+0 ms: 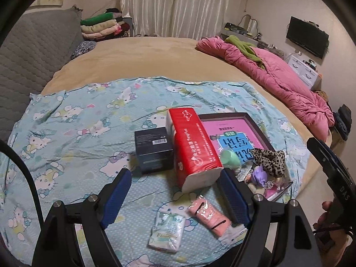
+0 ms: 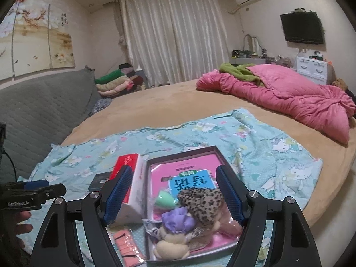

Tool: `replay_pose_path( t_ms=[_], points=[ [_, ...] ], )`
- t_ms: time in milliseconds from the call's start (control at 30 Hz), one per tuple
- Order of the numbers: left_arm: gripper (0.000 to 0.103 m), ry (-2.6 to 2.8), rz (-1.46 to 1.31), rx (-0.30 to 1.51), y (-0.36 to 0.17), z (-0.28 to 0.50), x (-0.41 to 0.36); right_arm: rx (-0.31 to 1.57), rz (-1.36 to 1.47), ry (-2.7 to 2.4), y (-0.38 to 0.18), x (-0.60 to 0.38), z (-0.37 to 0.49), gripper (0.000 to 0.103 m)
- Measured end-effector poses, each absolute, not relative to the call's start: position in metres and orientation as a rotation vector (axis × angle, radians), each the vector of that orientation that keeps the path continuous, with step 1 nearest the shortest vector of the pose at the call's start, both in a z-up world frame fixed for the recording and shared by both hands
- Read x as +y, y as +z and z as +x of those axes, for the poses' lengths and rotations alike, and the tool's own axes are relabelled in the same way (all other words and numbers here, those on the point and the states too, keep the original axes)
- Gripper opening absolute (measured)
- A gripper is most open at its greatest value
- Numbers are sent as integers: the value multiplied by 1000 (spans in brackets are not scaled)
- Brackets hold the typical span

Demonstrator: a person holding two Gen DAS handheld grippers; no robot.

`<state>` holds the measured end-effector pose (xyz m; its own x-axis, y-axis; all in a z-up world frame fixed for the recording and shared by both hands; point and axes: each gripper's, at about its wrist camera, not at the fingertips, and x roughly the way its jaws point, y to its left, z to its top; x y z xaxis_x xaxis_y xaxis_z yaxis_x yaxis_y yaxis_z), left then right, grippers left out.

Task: Organize soft objects
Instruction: 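Withdraw both grippers toward the Flower tissue packet and pink bagged item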

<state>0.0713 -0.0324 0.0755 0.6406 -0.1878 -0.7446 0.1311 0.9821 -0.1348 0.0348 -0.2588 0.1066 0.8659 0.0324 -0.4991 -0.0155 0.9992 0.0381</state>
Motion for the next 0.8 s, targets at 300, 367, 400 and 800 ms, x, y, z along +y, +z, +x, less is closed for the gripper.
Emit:
replay_pose_path(
  t_ms=[300, 367, 400, 800],
  points=[
    [81, -168, -57, 842, 83, 62, -21, 550, 63, 112, 109, -243, 35, 79],
    [81, -163, -57, 841, 84, 59, -18, 556, 47, 116, 108, -237, 34, 79],
    [81, -162, -56, 839, 84, 58, -17, 560, 37, 121, 107, -233, 34, 79],
    [81, -142, -43, 888, 68, 52, 2, 692, -12, 210, 80, -187, 37, 79]
  ],
)
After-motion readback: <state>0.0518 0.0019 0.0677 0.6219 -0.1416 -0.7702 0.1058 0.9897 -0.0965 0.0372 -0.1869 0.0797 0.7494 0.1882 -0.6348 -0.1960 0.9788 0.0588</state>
